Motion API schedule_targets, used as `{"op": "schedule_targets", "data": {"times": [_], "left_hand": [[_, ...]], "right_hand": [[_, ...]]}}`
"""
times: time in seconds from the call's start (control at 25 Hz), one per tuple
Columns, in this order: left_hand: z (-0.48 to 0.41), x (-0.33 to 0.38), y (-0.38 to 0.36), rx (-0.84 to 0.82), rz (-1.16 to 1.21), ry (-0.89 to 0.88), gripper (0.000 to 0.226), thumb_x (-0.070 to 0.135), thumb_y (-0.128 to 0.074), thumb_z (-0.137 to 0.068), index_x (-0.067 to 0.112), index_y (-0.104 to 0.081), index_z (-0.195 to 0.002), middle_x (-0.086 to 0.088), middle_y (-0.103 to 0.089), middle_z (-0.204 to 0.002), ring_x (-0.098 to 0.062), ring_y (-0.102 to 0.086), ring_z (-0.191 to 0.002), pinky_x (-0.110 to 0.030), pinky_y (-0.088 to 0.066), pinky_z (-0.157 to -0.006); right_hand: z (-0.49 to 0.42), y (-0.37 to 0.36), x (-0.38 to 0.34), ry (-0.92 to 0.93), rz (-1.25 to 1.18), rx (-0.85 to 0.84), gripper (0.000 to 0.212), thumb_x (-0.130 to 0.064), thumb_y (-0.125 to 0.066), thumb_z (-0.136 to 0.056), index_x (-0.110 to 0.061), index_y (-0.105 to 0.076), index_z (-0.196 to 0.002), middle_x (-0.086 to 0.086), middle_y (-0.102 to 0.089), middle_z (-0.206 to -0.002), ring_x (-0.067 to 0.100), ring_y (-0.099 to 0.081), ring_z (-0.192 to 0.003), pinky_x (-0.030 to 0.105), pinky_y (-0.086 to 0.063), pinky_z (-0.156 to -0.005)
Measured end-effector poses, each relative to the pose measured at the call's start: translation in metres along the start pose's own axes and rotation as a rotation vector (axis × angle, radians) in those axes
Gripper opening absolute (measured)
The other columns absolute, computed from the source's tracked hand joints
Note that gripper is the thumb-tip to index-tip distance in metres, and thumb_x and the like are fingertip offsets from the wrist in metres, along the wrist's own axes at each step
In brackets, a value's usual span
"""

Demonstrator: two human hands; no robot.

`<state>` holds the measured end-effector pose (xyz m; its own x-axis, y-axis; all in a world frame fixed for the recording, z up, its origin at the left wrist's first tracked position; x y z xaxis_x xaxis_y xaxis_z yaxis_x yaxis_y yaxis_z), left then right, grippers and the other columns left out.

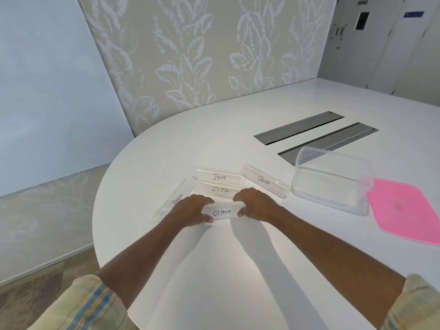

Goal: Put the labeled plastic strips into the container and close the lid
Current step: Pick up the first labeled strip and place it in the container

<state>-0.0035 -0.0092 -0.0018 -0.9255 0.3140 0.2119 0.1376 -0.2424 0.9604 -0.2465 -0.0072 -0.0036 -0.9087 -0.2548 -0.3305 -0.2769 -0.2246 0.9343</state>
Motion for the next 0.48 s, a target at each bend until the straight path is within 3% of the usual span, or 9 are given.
{"op": "schedule_targets", "data": {"times": [0.28, 0.48], "left_hand": [[-0.007, -0.014, -0.005, 0.004, -0.008, 0.024, 0.063, 0.034, -0.075, -0.092, 0.034, -0.053, -0.151, 0.001, -0.059, -0.15, -0.022, -0.052, -0.141, -0.043, -0.048, -0.109], [-0.007, -0.015, -0.004, 0.043, 0.0, 0.008, 0.057, 0.018, -0.074, -0.086, 0.036, -0.067, -0.139, 0.001, -0.072, -0.132, -0.026, -0.065, -0.125, -0.039, -0.055, -0.096]], "right_hand": [[-0.003, -0.01, -0.006, -0.037, 0.13, 0.02, 0.056, -0.022, -0.071, -0.094, -0.026, -0.056, -0.148, 0.001, -0.058, -0.149, 0.025, -0.053, -0.138, 0.038, -0.045, -0.103], [0.002, -0.015, -0.007, -0.057, 0.129, 0.066, 0.054, -0.02, -0.072, -0.091, -0.027, -0.061, -0.144, -0.001, -0.062, -0.147, 0.024, -0.056, -0.135, 0.037, -0.047, -0.1]]}}
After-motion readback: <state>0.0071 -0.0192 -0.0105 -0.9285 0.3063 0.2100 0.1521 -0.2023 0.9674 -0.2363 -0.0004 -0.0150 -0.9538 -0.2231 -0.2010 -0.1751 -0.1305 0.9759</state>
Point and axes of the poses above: each hand's wrist, its own z-axis away from the middle knuckle, its own y-axis out of the back of the hand, x = y × z, the point moved 1 cm from there along -z, towards the middle knuckle
